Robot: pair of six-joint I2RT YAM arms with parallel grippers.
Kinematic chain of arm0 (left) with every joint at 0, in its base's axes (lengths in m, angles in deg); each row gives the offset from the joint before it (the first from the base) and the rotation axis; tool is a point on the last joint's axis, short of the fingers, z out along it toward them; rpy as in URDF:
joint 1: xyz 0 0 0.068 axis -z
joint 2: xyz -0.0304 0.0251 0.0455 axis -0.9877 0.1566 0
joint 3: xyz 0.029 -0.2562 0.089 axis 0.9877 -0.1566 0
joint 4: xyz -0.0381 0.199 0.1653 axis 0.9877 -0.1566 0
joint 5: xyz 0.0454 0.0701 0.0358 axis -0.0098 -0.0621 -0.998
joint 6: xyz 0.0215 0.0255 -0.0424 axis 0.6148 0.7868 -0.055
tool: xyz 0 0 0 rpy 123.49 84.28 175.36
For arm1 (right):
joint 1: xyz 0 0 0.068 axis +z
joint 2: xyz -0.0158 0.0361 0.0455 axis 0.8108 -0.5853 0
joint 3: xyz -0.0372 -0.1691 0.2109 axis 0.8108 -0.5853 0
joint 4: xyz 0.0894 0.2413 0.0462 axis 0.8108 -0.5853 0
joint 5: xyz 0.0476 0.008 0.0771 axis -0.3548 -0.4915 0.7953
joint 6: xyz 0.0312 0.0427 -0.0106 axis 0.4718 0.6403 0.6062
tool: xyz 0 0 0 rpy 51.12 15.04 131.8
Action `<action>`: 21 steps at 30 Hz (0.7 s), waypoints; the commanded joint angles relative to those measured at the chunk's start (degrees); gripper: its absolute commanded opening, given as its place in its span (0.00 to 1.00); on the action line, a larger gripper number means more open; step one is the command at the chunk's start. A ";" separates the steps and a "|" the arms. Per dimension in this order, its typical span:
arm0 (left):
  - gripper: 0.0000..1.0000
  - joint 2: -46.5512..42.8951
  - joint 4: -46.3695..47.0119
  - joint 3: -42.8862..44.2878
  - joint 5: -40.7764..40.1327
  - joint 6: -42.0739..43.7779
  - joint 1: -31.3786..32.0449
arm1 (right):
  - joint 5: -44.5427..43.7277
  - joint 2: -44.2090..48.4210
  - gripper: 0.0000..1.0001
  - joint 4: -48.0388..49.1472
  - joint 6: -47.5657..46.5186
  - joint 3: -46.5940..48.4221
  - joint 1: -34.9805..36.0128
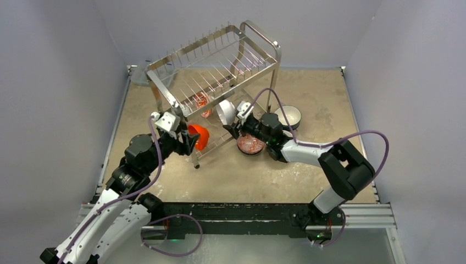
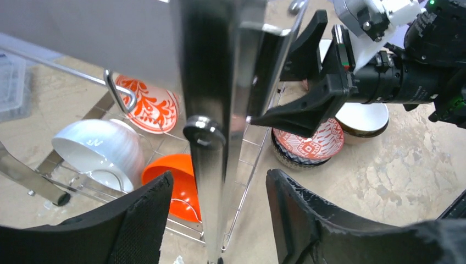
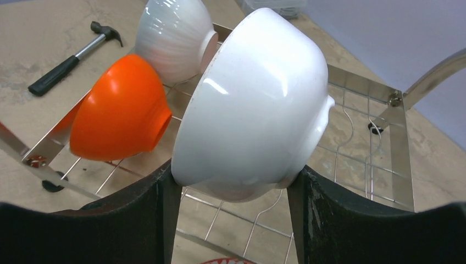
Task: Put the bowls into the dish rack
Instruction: Move the dish rack to the center of the board, then place the bowl in the dish rack.
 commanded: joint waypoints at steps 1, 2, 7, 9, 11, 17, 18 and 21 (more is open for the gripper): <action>0.65 -0.80 -0.18 -2.32 -1.64 -2.12 -0.28 | -4.55 -1.92 0.00 4.91 -2.96 6.23 0.43; 0.66 -1.23 -0.17 -2.94 -2.33 -2.14 -0.25 | -5.12 -2.56 0.00 4.90 -3.31 6.98 0.40; 0.83 -5.47 1.39 -5.08 -6.30 -2.50 -0.24 | -8.11 -7.00 0.00 3.72 -3.55 12.21 0.44; 0.86 -7.04 0.84 -5.40 -9.29 -2.79 -0.28 | -8.34 -8.88 0.00 2.80 -4.02 14.39 0.40; 0.86 -8.54 0.19 -5.44 -11.48 -2.84 -0.18 | -6.64 -10.72 0.00 0.73 -4.25 16.62 0.36; 0.87 -11.49 0.68 -6.91 -15.40 -2.51 -0.26 | -9.91 -15.59 0.00 -1.94 -5.23 21.76 0.38; 0.87 -11.41 0.54 -6.96 -15.52 -2.49 -0.26 | -10.09 -16.11 0.00 -2.67 -5.45 22.36 0.32; 0.86 -10.57 -0.06 -6.67 -15.56 -1.94 -0.25 | -11.49 -17.33 0.00 -4.84 -5.66 23.59 0.36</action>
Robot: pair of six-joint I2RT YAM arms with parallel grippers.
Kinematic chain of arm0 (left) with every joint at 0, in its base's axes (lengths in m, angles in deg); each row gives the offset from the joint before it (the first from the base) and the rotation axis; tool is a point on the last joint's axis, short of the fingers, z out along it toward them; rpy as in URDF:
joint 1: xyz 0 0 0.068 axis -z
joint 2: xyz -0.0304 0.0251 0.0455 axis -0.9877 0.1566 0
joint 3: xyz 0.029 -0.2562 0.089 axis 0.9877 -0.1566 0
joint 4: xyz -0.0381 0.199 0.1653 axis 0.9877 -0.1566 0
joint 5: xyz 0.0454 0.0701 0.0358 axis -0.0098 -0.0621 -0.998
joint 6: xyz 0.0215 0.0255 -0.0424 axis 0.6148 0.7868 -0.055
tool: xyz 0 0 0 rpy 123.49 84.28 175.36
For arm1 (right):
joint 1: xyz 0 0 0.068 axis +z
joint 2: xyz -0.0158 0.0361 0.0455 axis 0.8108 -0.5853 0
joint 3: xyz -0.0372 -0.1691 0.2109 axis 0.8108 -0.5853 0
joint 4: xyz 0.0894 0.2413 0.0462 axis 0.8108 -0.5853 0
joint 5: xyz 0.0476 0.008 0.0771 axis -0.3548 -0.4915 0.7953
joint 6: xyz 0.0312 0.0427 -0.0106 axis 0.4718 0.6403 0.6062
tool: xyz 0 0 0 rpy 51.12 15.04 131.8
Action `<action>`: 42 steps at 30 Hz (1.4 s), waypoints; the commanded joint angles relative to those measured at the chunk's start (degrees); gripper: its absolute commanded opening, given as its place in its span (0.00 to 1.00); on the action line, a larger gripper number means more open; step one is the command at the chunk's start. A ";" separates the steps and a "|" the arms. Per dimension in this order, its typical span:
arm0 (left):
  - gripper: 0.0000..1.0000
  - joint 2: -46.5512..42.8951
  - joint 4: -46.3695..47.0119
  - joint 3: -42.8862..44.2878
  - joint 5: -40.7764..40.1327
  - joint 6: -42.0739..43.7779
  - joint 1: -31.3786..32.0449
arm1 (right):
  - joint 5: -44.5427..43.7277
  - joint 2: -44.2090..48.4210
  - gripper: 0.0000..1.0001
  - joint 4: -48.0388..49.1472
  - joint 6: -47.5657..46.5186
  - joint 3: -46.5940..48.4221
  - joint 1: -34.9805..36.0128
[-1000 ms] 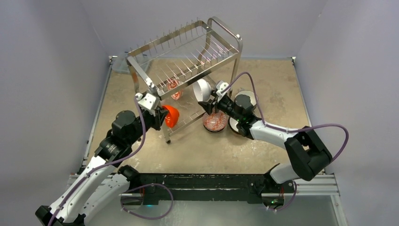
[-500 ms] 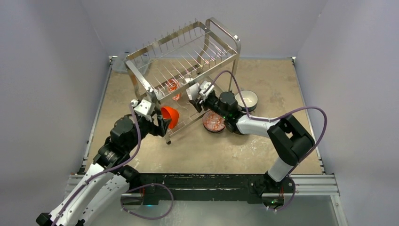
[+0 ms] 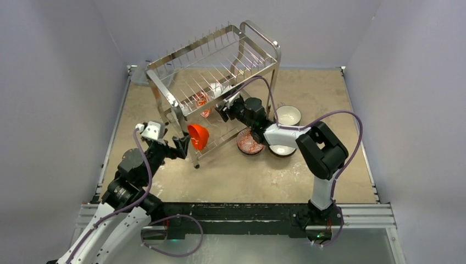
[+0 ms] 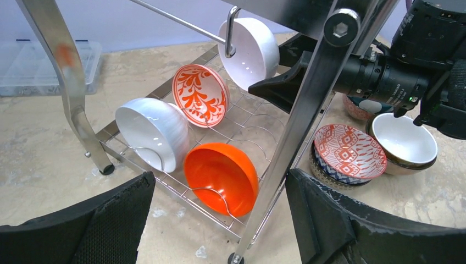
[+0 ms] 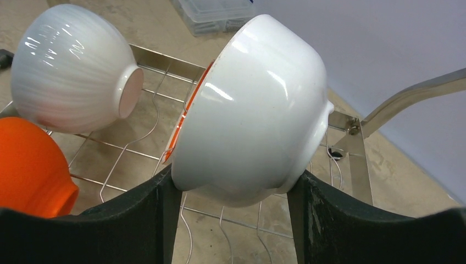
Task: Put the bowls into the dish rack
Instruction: Place the bowl in the dish rack.
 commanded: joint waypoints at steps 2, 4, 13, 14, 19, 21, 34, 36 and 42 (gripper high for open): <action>0.86 1.40 0.51 -0.14 -2.64 0.11 -0.25 | -4.75 -1.06 0.00 -2.80 -1.63 4.66 -0.12; 0.86 1.81 0.51 -0.04 -2.33 0.15 -0.24 | -5.76 -2.11 0.00 -4.59 -1.56 6.17 -0.14; 0.86 1.95 0.82 -0.10 -1.60 0.33 -0.24 | -11.51 -7.70 0.00 -11.35 -0.95 13.00 -0.11; 0.86 1.94 0.87 -0.18 -1.59 0.34 -0.24 | -12.93 -8.28 0.00 -11.48 -1.02 13.54 -0.15; 0.86 1.93 0.95 -0.26 -1.42 0.39 -0.26 | -14.43 -11.09 0.00 -13.68 -1.74 16.90 -0.15; 0.86 1.96 1.03 -0.25 -1.19 0.42 -0.26 | -13.74 -11.68 0.00 -13.22 -2.45 17.34 -0.13; 0.86 2.66 1.05 -0.27 0.25 0.49 -0.24 | -9.14 -15.93 0.00 -13.05 -3.66 21.27 -0.11; 0.86 2.62 1.07 -0.31 0.34 0.51 -0.24 | -7.96 -16.30 0.00 -12.59 -3.58 21.34 -0.11; 0.86 2.80 1.20 -0.30 0.52 0.61 -0.25 | -8.08 -18.23 0.00 -14.33 -3.21 23.70 -0.13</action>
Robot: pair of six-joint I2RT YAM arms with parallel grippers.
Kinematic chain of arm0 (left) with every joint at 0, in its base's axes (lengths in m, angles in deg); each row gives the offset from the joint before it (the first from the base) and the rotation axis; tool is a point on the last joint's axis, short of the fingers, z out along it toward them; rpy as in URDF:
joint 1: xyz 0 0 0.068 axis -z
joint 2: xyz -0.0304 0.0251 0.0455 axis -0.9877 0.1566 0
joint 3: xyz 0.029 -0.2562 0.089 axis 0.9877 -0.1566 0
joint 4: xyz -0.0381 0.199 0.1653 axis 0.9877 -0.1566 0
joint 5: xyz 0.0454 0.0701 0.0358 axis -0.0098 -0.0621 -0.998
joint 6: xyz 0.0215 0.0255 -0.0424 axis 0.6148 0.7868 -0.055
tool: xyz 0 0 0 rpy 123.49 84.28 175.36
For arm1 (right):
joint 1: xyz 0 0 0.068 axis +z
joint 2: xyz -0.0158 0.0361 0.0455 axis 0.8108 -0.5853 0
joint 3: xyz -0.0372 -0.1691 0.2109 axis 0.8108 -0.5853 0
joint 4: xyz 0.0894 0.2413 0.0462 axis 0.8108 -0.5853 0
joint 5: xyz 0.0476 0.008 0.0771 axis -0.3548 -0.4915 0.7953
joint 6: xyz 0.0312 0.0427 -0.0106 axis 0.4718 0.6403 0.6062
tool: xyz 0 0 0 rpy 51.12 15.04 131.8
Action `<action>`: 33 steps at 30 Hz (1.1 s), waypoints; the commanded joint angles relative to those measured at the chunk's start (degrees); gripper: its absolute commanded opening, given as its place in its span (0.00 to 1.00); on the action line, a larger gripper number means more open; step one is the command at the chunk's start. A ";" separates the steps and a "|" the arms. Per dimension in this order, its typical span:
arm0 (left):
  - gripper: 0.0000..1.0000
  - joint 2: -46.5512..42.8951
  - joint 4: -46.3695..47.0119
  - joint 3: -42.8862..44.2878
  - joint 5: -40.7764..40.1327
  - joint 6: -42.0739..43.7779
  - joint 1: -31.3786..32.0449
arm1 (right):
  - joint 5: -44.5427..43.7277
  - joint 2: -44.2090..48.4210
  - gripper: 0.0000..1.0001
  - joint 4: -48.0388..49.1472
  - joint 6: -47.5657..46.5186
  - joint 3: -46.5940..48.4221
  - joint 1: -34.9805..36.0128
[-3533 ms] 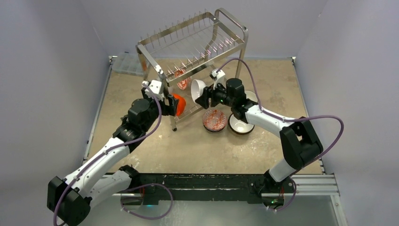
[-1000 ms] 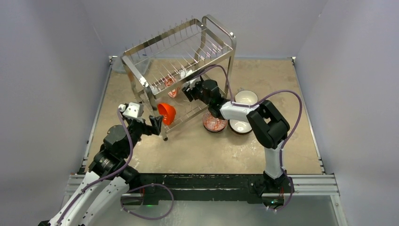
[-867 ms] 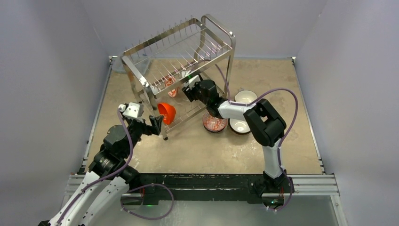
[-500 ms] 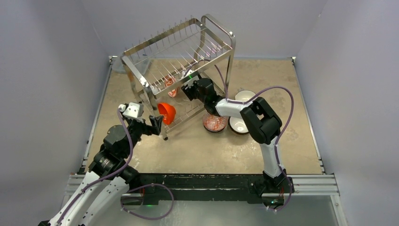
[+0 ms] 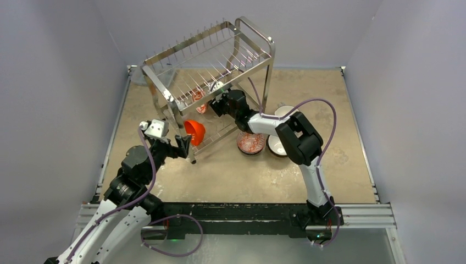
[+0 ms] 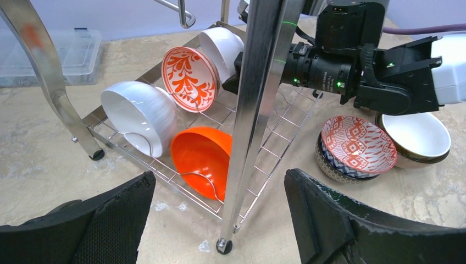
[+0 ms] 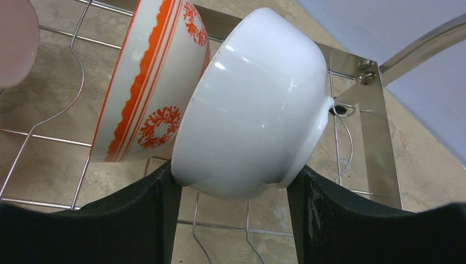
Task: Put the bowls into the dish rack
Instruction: Place the bowl in the dish rack.
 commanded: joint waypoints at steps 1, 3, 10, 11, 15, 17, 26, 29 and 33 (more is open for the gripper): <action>0.86 0.36 1.50 -0.36 0.83 0.51 -0.28 | 0.65 -1.24 0.00 -0.09 -0.47 3.63 -0.13; 0.86 0.51 1.50 -0.28 0.90 0.51 -0.24 | 0.14 -1.77 0.00 -0.10 -0.47 4.05 -0.11; 0.86 0.57 1.40 -0.32 0.79 0.61 -0.23 | -2.97 -3.06 0.39 -2.92 -0.66 6.36 -0.09; 0.86 0.55 1.42 -0.34 0.75 0.62 -0.24 | -3.18 -2.83 0.49 -2.93 -0.67 6.15 -0.12; 0.86 0.86 1.40 -0.36 0.72 0.63 -0.24 | -4.61 -0.93 0.75 -2.24 -0.22 4.41 -0.11; 0.86 0.97 1.44 -0.27 0.76 0.62 -0.25 | -5.21 0.19 0.97 -2.31 1.17 3.40 0.03; 0.86 0.73 1.58 -0.29 0.73 0.64 -0.30 | -5.48 6.96 0.99 -0.66 4.81 -4.18 0.04; 0.86 0.74 1.64 -0.27 0.58 0.64 -0.26 | -3.98 9.50 0.99 -0.35 6.52 -6.86 0.07; 0.86 0.78 1.06 0.18 0.04 -0.12 -0.24 | 0.43 13.55 0.99 -0.16 8.08 -10.81 0.54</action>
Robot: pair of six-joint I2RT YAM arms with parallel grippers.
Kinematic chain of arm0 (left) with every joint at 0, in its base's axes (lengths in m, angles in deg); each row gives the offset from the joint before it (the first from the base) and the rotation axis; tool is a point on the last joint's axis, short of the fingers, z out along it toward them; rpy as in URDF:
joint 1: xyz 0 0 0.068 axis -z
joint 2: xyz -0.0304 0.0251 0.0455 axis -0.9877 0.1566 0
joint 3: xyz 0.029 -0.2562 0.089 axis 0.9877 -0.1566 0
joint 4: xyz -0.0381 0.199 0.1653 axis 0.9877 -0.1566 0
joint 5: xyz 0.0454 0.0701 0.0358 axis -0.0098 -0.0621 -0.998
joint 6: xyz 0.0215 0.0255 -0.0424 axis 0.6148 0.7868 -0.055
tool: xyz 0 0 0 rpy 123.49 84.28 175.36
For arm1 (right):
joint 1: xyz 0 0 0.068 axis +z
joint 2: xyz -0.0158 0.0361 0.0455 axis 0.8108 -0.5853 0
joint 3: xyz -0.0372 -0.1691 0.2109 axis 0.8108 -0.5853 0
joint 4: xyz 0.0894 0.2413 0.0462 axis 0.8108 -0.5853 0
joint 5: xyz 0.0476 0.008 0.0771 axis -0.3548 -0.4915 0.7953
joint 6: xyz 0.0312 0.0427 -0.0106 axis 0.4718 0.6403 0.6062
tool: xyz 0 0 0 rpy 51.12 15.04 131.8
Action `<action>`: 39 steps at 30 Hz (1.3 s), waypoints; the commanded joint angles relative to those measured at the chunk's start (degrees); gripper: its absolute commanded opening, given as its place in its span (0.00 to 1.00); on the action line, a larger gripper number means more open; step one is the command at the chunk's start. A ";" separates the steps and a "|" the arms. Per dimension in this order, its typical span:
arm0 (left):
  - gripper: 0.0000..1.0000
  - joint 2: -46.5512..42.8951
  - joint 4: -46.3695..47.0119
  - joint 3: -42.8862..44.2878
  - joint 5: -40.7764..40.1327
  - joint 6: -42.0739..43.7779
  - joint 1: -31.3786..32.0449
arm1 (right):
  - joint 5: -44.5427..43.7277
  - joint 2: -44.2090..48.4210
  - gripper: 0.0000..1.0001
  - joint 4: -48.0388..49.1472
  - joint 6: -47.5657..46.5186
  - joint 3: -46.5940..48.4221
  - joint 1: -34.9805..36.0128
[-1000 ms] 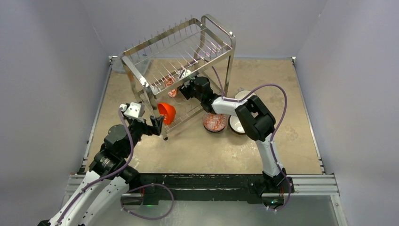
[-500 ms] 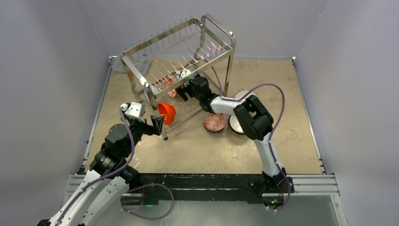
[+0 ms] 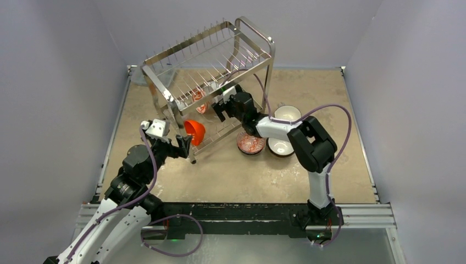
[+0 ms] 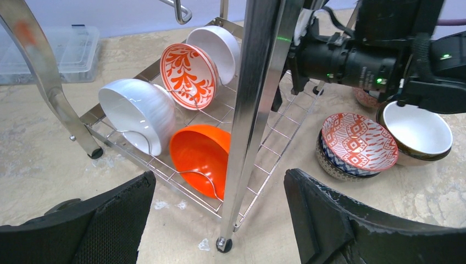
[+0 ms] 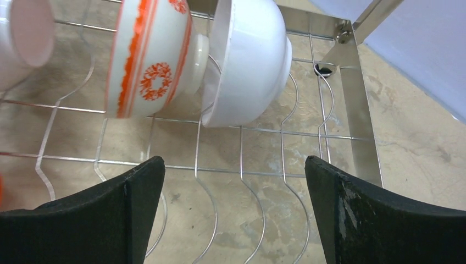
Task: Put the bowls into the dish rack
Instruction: Place the bowl in the dish rack, then adjust the dish rack at the center of the board.
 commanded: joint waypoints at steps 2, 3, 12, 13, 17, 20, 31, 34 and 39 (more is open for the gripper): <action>0.86 0.13 0.54 0.64 -0.75 -0.28 -0.25 | 6.59 7.83 0.99 3.00 3.72 -5.31 0.79; 0.86 0.20 0.34 0.77 -1.06 -0.38 -0.25 | 7.91 9.07 0.99 3.78 4.33 -6.68 0.87; 0.86 -0.07 -0.36 1.47 -0.70 -0.93 -0.24 | 15.76 19.19 0.99 9.64 14.58 -18.68 1.59; 0.86 -0.21 -0.39 1.52 -0.61 -1.00 -0.24 | 16.17 20.32 0.99 10.39 15.34 -20.00 1.60; 0.86 -0.74 -0.88 1.97 0.42 -1.80 -0.24 | 16.58 24.86 0.99 10.54 17.60 -24.35 1.61; 0.86 -1.00 -1.97 2.67 3.91 -3.53 -0.25 | 16.44 29.71 0.99 10.07 20.40 -27.93 1.52; 0.90 -3.29 -10.38 5.55 10.77 -17.04 -0.24 | 5.89 44.74 0.99 -13.14 32.65 -29.30 -5.34; 0.90 -3.16 -11.46 4.95 13.56 -20.12 -0.23 | 12.01 45.95 0.99 -15.40 32.89 -29.63 -11.61; 0.89 -1.31 -9.08 3.07 16.28 -25.01 -0.25 | 16.86 45.66 0.99 -10.30 31.14 -29.11 -19.32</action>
